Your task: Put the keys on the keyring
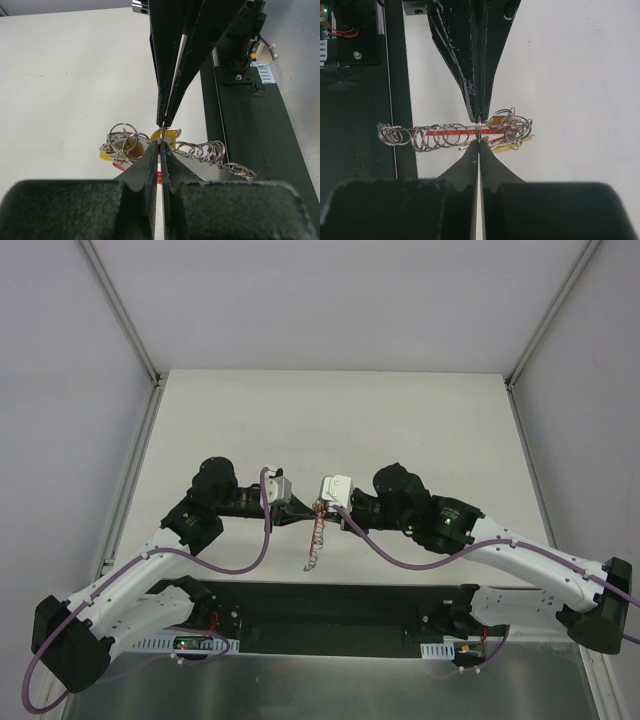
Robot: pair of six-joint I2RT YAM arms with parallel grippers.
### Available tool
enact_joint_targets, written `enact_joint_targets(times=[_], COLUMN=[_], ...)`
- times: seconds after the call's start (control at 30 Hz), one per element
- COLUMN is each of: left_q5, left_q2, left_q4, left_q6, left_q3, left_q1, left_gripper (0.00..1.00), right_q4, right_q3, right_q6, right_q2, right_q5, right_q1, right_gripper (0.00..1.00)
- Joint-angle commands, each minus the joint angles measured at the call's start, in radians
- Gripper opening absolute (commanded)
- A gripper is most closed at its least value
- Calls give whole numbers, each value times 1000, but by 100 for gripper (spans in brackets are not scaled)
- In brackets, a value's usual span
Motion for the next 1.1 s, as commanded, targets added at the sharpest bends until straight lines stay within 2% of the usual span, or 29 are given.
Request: enact_joint_targets(times=[0.0, 0.5, 0.57, 0.7, 0.8, 0.97, 1.07], left_q5=[-12, -145, -149, -155, -170, -190, -201], left_q2=[6, 37, 34, 19, -3, -40, -61], left_q4=[-2, -127, -130, -125, -107, -30, 72], left_q6=[6, 53, 50, 36, 13, -66, -128], left_q3=[44, 90, 93, 92, 83, 46, -11], left_q1=[-19, -67, -67, -68, -68, -67, -68], left_gripper=[0, 0, 0, 0, 0, 0, 0], right_q4=[105, 67, 62, 24, 16, 56, 135], right_q3=[63, 85, 85, 73, 43, -50, -95], right_q6=[13, 11, 10, -1, 14, 56, 105], right_q2=[1, 24, 23, -14, -52, -140, -160], right_q5=[-37, -7, 2, 36, 16, -154, -280], right_q1=[11, 9, 11, 2, -27, -116, -182], right_gripper=[1, 2, 8, 30, 39, 39, 39])
